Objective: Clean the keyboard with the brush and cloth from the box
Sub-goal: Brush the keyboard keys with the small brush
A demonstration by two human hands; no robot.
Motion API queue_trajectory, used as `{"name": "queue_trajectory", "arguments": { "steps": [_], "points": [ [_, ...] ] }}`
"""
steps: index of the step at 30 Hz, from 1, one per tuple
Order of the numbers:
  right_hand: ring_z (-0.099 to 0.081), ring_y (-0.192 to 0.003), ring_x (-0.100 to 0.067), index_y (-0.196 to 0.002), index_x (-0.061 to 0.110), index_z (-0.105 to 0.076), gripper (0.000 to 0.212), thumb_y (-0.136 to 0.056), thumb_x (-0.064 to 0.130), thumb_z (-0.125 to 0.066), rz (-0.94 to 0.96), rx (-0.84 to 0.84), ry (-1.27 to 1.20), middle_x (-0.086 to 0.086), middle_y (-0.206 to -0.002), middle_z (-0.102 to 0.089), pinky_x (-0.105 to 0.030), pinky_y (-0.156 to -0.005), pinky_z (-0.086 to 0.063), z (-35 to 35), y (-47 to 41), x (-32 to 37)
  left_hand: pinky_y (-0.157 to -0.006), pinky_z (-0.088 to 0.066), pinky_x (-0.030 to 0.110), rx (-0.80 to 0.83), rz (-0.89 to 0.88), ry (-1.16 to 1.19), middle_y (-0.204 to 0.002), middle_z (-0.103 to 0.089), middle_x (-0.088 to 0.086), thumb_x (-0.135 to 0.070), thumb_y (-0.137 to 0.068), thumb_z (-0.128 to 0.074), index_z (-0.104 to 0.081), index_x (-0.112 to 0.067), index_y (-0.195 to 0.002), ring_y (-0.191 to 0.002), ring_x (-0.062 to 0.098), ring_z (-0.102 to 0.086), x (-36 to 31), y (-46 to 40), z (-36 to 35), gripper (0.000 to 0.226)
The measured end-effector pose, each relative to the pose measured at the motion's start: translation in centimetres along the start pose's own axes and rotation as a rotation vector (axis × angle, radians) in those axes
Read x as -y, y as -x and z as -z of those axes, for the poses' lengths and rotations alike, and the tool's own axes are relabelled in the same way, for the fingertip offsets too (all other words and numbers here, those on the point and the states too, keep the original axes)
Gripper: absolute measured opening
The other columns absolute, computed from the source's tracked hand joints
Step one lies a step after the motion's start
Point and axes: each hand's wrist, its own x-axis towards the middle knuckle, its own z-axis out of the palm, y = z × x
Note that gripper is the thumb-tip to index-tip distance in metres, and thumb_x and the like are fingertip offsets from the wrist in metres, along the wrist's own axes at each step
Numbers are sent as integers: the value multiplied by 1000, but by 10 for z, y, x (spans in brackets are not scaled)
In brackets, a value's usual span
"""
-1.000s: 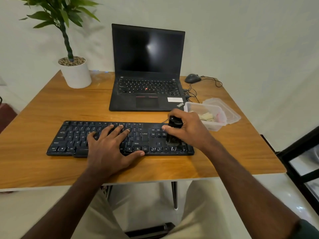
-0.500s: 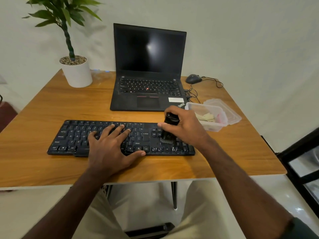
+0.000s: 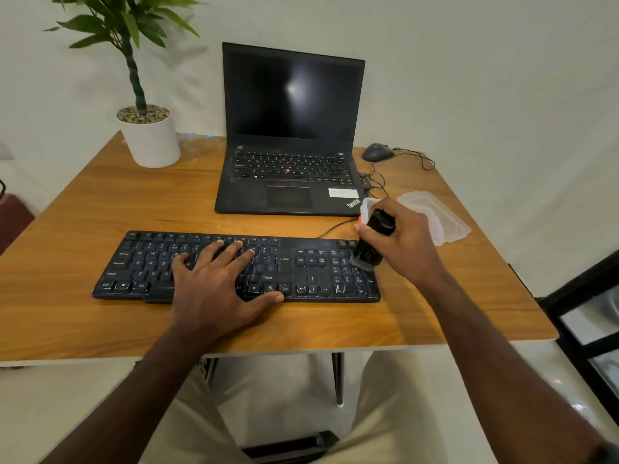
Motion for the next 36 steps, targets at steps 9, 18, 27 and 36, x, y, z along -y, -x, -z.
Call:
{"name": "queue_trajectory", "arguments": {
  "steps": [9, 18, 27, 36],
  "points": [
    [-57, -70, -6, -87, 24, -60, 22, -83, 30, -80, 57, 122, 94, 9, -75, -60, -16, -61, -42, 0, -9, 3, -107, -28, 64, 1, 0, 0, -148, -52, -1, -101, -67, -22, -55, -29, -139, -140, 24, -40, 0, 0, 0, 107],
    [-62, -73, -4, -100, 23, -62, 26, -87, 41, -76, 140, 306, 43, 12, -80, -62, -16, -60, -49, -25, -20, 37, -107, -28, 64, -5, -3, -4, -146, -54, 1, -100, -68, -26, -57, -28, -137, -138, 25, -42, 0, 0, -1, 105],
    [-63, -73, -18, -93, 21, -66, 22, -80, 35, -77, 210, 370, 383, 6, -76, -64, -35, -66, -55, -2, -23, 27, -108, -27, 64, -7, -3, -1, -148, -52, -1, -101, -67, -21, -56, -28, -139, -140, 24, -41, 0, 1, 0, 108],
    [-61, -72, -12, -90, 32, -58, 21, -81, 36, -77, 144, 401, 237, 9, -77, -63, -36, -65, -56, 2, -14, 9, -108, -28, 64, 14, -5, -4, -147, -52, 0, -101, -66, -21, -56, -28, -139, -140, 24, -41, 0, 0, 0, 109]
  ]
}}
